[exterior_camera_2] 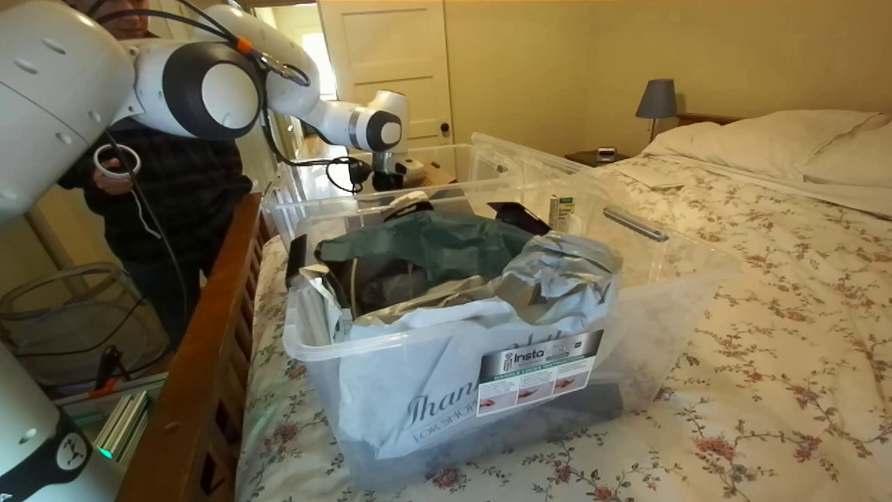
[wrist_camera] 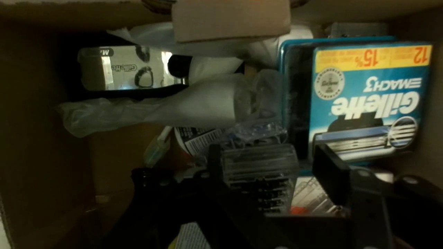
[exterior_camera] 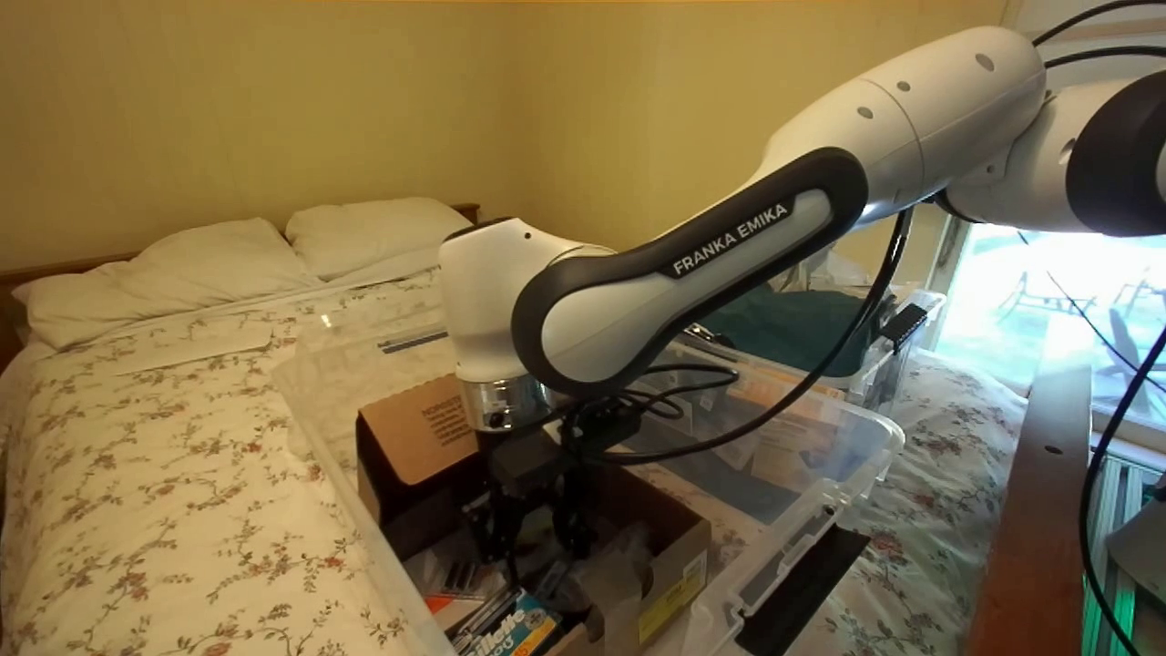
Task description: Move two white boxes to the storage bin on the right
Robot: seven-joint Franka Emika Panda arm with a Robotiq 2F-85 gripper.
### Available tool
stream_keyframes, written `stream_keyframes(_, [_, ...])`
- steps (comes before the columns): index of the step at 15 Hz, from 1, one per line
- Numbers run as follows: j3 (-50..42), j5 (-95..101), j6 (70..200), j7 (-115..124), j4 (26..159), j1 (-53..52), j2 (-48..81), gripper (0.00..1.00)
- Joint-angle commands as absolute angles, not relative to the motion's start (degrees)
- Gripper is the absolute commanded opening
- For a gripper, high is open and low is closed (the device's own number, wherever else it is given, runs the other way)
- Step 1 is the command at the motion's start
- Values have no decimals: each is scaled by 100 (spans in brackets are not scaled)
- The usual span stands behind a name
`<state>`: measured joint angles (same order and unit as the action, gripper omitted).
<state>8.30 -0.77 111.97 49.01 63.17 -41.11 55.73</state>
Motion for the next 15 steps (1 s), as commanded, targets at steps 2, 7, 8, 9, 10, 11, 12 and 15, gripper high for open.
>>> stream_keyframes(2, [769, -105, 11105, 5176, 5982, -4142, 5765, 34])
stream_keyframes(7, [758, 18, 10512, 5034, 6315, -4118, 5377, 25])
stream_keyframes(8, [733, 81, 10373, 5024, 6595, -4118, 5118, 25])
stream_keyframes(9, [733, 103, 10245, 4999, 6785, -4104, 4923, 25])
stream_keyframes(10, [716, 128, 10317, 4979, 7100, -4081, 4644, 25])
stream_keyframes(11, [720, 89, 10463, 5019, 7342, -4039, 4417, 25])
stream_keyframes(12, [727, 31, 10642, 5029, 7627, -3992, 4152, 25])
stream_keyframes(15, [715, -28, 10725, 5015, 8319, -3857, 3432, 25])
